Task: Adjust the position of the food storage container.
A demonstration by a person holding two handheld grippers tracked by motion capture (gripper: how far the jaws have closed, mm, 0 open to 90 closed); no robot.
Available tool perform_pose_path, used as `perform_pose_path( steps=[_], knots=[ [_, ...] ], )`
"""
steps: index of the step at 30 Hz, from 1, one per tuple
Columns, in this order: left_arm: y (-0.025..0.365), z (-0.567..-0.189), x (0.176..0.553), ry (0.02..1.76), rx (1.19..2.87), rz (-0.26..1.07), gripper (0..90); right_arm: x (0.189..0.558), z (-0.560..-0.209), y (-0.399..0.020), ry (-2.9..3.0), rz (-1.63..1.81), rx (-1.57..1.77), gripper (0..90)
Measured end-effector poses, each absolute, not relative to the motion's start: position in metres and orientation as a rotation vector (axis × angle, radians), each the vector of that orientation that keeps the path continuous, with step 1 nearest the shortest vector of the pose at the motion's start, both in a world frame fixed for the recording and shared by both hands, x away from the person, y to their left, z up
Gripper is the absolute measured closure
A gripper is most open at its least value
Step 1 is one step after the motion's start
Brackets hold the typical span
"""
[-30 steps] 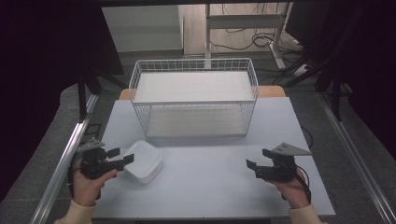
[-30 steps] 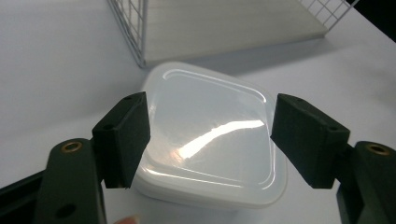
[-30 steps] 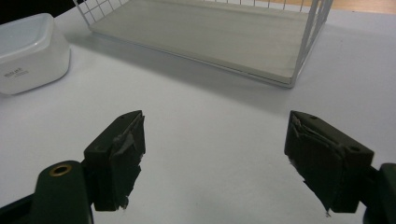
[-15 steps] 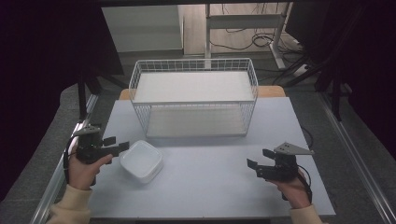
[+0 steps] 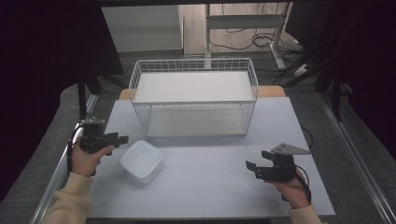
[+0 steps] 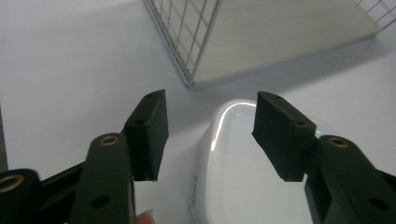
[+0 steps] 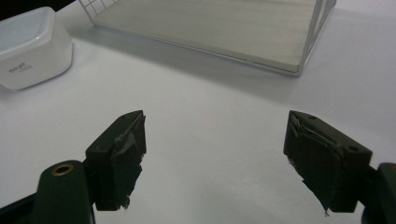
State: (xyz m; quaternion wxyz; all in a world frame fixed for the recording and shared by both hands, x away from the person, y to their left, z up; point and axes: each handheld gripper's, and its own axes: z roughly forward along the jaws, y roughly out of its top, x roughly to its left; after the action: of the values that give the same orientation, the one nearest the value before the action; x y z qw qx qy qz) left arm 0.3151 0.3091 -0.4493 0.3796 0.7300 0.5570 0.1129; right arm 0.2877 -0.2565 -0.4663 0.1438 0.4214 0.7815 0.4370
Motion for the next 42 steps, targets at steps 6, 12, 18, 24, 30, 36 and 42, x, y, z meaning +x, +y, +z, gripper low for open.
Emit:
perform_pose_path(
  steps=[6, 12, 18, 24, 30, 36, 42],
  knots=[
    [0.310, -0.461, 0.328, 1.449, 1.930, 0.274, 64.3, 0.288, -0.468, -0.256, 2.256, 1.253, 1.218, 20.7],
    [0.311, -0.472, 0.336, 1.460, 1.986, 0.252, 86.3, 0.288, -0.468, -0.256, 2.262, 1.238, 1.211, 20.7],
    [0.306, -0.481, 0.341, 1.448, 2.025, 0.228, 89.9, 0.289, -0.470, -0.255, 2.265, 1.233, 1.212, 20.6],
    [0.303, -0.488, 0.343, 1.439, 2.044, 0.195, 90.0, 0.287, -0.469, -0.253, 2.265, 1.216, 1.194, 20.7],
    [0.296, -0.492, 0.345, 1.409, 2.070, 0.167, 90.0, 0.288, -0.470, -0.252, 2.272, 1.205, 1.187, 20.7],
    [0.284, -0.495, 0.348, 1.372, 2.094, 0.135, 90.0, 0.287, -0.470, -0.251, 2.273, 1.206, 1.185, 20.7],
    [0.273, -0.495, 0.349, 1.336, 2.122, 0.120, 90.0, 0.287, -0.470, -0.252, 2.275, 1.203, 1.184, 20.7]
  ],
)
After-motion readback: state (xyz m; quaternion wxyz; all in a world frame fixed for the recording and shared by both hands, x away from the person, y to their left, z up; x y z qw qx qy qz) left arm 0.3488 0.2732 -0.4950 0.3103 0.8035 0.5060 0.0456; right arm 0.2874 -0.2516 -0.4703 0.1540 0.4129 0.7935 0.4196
